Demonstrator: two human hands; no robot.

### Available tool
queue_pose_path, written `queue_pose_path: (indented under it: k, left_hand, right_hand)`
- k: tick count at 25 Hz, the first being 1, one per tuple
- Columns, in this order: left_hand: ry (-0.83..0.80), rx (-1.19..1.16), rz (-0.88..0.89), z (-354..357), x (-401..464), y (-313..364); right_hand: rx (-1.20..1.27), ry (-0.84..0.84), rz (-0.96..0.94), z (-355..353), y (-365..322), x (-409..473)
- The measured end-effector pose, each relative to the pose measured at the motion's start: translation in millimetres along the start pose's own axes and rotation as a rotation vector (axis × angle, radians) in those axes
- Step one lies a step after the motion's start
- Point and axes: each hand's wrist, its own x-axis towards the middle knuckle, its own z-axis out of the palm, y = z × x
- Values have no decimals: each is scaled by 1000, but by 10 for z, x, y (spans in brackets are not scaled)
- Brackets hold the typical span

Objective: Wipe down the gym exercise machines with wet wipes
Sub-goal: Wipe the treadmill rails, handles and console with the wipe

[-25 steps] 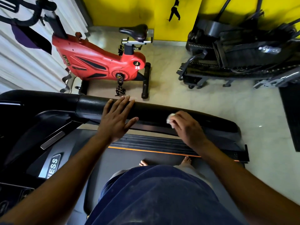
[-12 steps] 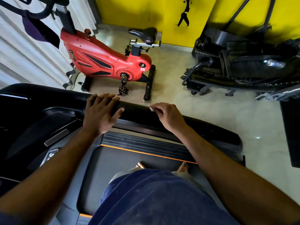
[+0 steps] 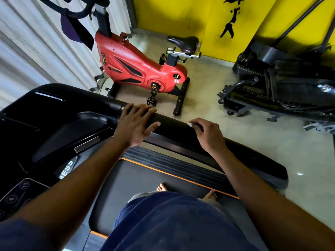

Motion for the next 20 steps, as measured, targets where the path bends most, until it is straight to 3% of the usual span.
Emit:
queue_pose_path:
  k: [3, 5, 7, 11, 12, 17, 20]
  left_hand:
    - [0, -89, -2, -42, -115, -221]
    - [65, -73, -70, -65, -293, -492]
    - [82, -23, -49, -44, -441, -684]
    - [35, -68, 12, -1, -439, -816]
    - [23, -82, 21, -6, -429, -856]
    - [45, -98, -63, -13, -443, -1029]
    - [0, -132, -83, -8, -387, -1001]
  right_hand:
    - [-20, -58, -297, 238, -289, -93]
    - [-70, -36, -391, 163, -172, -353]
    - [-85, 21, -340, -9, 2, -466]
    - [-69, 18, 63, 59, -135, -34]
    - [-63, -18, 73, 148, -266, 59]
    - [-63, -120, -460, 232, -327, -211]
    - [-75, -83, -364, 180, -250, -137]
